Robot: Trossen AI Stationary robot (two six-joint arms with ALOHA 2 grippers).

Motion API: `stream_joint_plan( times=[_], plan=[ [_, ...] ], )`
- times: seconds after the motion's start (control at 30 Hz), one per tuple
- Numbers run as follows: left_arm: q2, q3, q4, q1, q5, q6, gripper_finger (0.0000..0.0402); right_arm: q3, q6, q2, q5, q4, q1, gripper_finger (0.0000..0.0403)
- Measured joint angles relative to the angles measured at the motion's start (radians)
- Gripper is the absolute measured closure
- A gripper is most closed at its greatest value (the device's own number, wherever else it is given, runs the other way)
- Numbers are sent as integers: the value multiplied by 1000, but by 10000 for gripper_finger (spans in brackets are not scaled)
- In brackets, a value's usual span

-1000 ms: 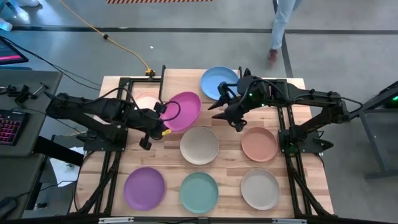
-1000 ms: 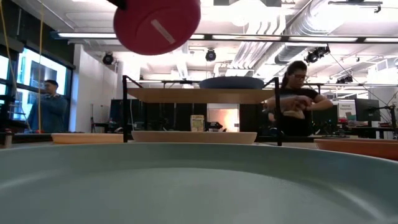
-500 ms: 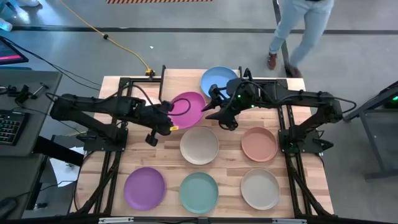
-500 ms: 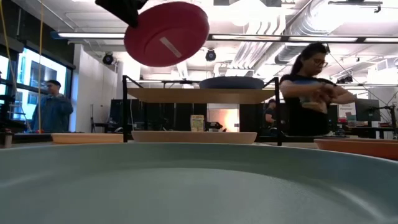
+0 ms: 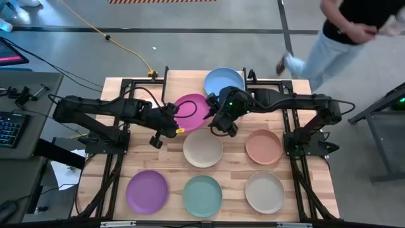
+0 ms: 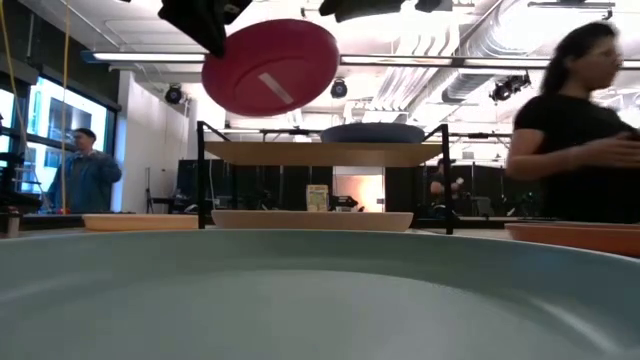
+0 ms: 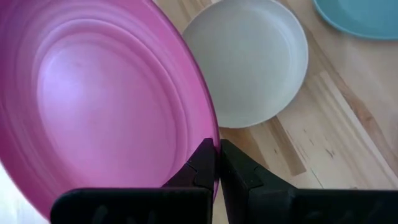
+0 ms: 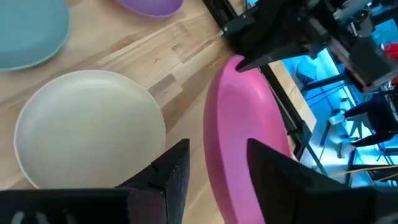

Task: Place and stack plates onto a shelf
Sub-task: Stack the pink plate on top of the blue plate on the shelf

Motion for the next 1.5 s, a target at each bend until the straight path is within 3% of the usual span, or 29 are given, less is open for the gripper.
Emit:
stream_joint_plan(
  times=[0.57, 0.7, 1.0, 1.5],
  plan=[
    [0, 0, 7, 0, 0, -8, 401, 0, -1, 56, 97, 3, 0, 256],
    [0, 0, 7, 0, 0, -8, 401, 0, 1, 55, 132, 6, 0, 283],
    [-2, 0, 5, 0, -4, -6, 401, -1, 20, 55, 144, -35, 4, 390],
    [-2, -1, 39, 0, -9, -38, 383, -2, 27, 55, 204, -71, 41, 401]
  ],
)
